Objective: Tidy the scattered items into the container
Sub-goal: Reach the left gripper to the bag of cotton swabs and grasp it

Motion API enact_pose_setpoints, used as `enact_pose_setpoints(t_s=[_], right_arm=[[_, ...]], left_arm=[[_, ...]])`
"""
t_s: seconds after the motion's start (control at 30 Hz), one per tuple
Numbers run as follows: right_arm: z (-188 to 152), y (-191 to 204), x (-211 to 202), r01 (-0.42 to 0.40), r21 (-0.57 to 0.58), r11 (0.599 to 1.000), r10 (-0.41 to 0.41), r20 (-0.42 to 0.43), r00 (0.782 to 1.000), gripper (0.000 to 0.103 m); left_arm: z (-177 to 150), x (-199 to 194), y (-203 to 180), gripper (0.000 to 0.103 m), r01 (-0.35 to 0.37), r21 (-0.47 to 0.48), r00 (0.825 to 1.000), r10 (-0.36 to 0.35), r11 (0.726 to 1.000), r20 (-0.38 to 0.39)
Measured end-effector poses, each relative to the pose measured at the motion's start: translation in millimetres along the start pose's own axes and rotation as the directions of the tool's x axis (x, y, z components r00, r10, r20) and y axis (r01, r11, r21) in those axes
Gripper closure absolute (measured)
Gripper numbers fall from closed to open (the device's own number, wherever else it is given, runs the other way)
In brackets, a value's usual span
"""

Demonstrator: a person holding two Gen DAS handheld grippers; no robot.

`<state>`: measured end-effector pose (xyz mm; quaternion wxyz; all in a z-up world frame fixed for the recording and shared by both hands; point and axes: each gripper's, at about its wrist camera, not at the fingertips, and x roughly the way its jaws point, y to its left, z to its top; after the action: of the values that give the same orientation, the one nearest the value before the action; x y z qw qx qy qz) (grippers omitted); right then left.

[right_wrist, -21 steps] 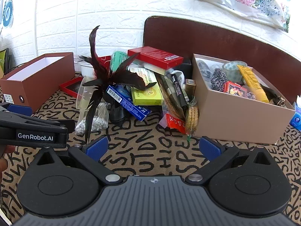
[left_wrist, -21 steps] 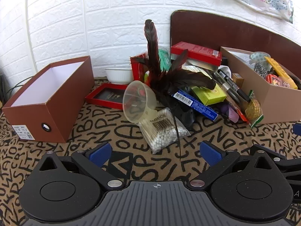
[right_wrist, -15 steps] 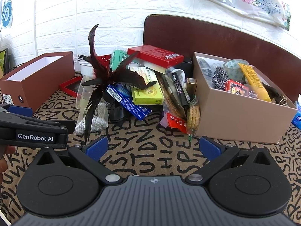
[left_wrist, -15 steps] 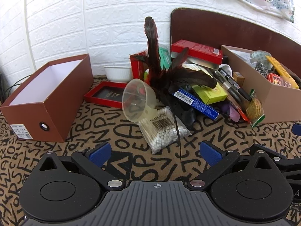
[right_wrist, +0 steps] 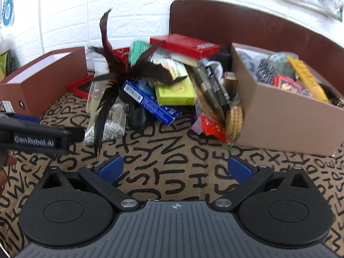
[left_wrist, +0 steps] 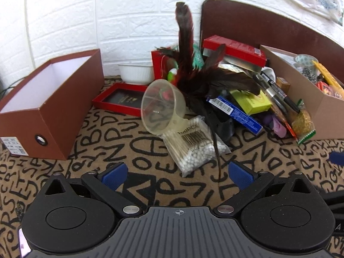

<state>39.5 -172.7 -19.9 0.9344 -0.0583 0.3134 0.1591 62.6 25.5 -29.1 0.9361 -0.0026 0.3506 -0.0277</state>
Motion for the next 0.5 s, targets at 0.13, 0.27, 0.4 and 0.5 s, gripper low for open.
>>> enact_pose_setpoints(t_s=[0.13, 0.27, 0.4, 0.5], right_arm=[[1, 6, 19, -0.051, -0.019, 0.999, 0.05, -0.024, 0.998, 0.0], [4, 17, 35, -0.114, -0.057, 0.992, 0.112, -0.035, 0.993, 0.004], [8, 29, 56, -0.164, -0.098, 0.982, 0.158, -0.06, 0.986, 0.014], [10, 36, 73, -0.202, -0.119, 0.972, 0.192, -0.092, 0.977, 0.028]], left_arm=[[4, 18, 6, 0.0, 0.024, 0.0, 1.0, -0.024, 1.0, -0.016], [8, 34, 18, 0.003, 0.064, -0.04, 0.997, -0.066, 0.997, -0.047], [11, 45, 31, 0.007, 0.1, -0.091, 0.993, -0.106, 0.991, -0.055], [15, 56, 35, 0.009, 0.094, -0.088, 0.993, -0.1, 0.992, -0.07]])
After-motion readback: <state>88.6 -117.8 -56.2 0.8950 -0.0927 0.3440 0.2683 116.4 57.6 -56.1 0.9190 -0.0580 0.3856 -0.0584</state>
